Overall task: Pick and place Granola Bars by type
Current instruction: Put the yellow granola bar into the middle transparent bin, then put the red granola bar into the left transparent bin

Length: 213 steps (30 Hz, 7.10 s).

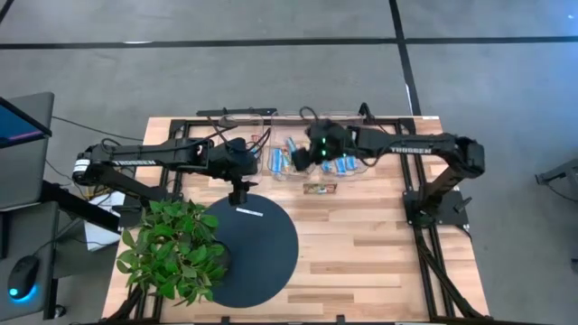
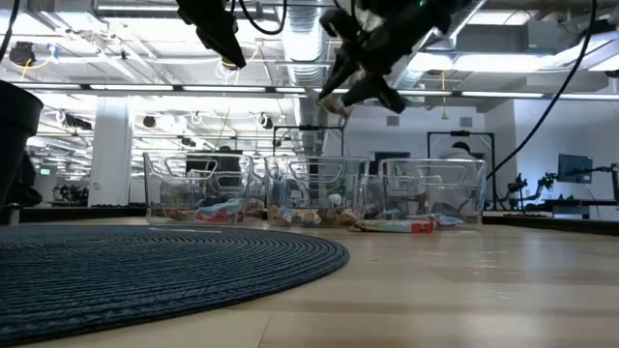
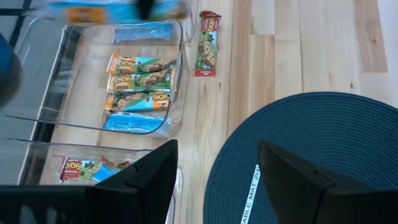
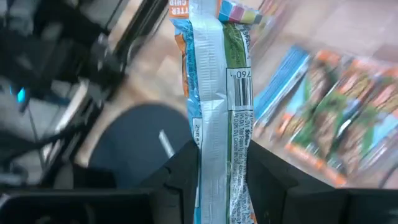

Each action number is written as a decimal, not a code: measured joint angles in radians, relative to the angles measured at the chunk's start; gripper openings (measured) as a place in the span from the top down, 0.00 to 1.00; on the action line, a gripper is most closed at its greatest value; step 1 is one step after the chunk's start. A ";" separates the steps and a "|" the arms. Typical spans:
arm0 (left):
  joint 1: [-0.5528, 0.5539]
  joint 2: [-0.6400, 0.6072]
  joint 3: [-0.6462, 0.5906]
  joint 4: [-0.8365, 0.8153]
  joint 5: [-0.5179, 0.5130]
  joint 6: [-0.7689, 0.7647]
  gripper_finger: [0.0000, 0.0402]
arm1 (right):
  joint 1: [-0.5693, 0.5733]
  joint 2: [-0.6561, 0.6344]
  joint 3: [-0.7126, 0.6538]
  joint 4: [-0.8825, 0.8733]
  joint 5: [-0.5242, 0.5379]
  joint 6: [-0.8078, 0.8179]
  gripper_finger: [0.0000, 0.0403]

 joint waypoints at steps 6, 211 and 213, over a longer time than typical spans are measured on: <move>0.000 0.000 0.000 0.000 0.000 -0.019 0.47 | -0.094 0.081 0.002 0.064 -0.072 0.033 0.75; 0.056 1.021 0.463 0.652 -0.177 1.479 0.65 | 0.350 -0.629 -0.008 -0.705 0.892 -0.116 0.40; 0.058 1.021 0.463 0.644 -0.168 1.479 0.65 | 0.350 -0.629 -0.008 -0.706 0.892 -0.116 0.40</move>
